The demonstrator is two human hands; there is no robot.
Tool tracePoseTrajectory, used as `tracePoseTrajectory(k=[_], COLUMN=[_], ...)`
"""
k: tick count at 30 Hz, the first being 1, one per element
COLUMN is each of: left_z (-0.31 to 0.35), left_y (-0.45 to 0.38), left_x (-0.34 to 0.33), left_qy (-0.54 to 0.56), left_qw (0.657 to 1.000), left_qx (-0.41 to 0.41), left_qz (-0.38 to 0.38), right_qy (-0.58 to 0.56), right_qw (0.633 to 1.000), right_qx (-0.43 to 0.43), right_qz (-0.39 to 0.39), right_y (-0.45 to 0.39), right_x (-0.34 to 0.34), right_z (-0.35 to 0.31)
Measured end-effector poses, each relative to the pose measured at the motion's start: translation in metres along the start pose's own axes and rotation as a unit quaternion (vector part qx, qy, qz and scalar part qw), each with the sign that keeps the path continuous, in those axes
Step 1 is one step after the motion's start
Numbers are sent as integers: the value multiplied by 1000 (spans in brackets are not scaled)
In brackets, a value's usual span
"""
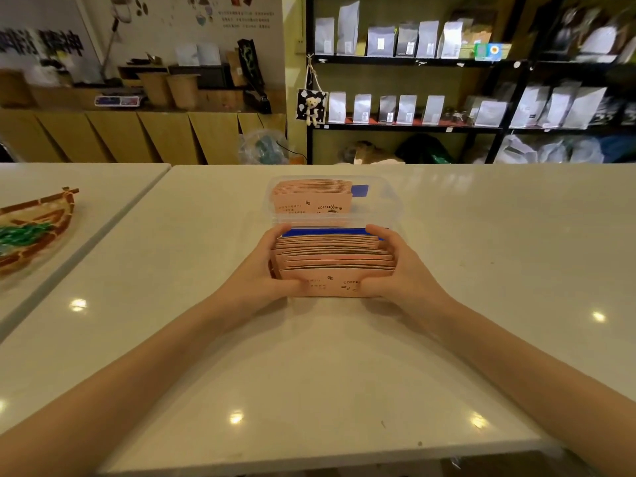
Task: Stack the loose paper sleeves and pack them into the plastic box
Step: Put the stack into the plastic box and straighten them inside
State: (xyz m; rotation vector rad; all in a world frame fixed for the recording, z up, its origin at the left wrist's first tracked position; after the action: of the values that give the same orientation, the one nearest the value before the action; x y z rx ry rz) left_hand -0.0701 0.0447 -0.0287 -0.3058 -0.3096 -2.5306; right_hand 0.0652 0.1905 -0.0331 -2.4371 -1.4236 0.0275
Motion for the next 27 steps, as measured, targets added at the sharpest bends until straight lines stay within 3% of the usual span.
tracePoseTrajectory(k=[5, 9, 15, 27], left_z=[3, -2, -4, 1], left_y=[3, 4, 5, 12], left_x=[-6, -8, -15, -15], left_qy=[-1, 67, 89, 51], left_qw=[1000, 997, 995, 998], left_qx=[12, 33, 21, 6], left_qz=[10, 27, 43, 45], right_qy=[6, -58, -63, 9], right_qw=[1000, 996, 996, 1000], right_qx=[-24, -50, -31, -13], right_qz=[19, 33, 52, -25], right_y=[1, 3, 2, 10], right_x=[2, 0, -8, 1], right_z=[2, 10, 13, -2])
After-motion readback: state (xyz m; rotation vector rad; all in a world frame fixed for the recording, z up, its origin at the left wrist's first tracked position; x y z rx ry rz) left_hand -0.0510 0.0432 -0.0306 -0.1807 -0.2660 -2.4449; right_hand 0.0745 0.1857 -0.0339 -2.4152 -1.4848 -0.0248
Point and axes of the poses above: each hand's wrist, its own y-axis away from the middle knuckle, its own x-axis out of the back of the hand, z = x × y, the point moved 2 cm from there along -y, towards the middle knuckle, and after that the axes turned 12 degrees about x, right-handed, at the moved point
